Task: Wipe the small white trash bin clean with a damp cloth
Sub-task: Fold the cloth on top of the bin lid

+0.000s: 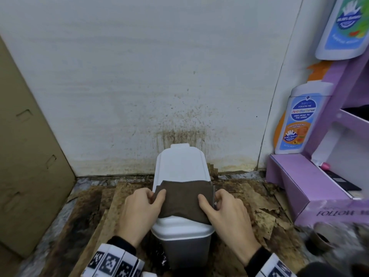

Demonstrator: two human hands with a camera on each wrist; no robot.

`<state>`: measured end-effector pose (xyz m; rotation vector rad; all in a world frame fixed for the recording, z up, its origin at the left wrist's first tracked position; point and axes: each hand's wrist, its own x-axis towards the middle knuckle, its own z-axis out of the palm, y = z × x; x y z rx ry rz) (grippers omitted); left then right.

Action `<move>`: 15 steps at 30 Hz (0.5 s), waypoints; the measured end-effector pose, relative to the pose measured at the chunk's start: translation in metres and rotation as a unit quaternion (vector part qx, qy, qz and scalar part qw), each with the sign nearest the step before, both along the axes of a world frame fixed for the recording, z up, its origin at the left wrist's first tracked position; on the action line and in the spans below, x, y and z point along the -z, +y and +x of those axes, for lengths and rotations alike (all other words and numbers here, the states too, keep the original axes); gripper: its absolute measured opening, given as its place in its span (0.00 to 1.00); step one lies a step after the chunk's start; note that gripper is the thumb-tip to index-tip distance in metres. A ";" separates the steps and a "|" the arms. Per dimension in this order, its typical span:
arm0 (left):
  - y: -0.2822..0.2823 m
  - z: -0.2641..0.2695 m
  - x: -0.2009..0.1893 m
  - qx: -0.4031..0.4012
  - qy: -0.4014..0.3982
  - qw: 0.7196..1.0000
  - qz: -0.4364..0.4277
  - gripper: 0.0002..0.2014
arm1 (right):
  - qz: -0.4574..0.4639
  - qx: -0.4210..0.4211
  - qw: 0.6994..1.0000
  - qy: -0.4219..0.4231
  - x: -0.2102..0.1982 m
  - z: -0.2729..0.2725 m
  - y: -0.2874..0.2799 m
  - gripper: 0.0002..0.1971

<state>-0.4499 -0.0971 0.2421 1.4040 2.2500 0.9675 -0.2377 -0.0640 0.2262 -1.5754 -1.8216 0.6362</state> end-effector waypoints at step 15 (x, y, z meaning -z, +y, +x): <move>0.000 0.014 -0.009 0.040 -0.015 0.999 0.018 0.15 | 0.004 -0.091 0.993 0.071 0.017 0.018 0.028 0.25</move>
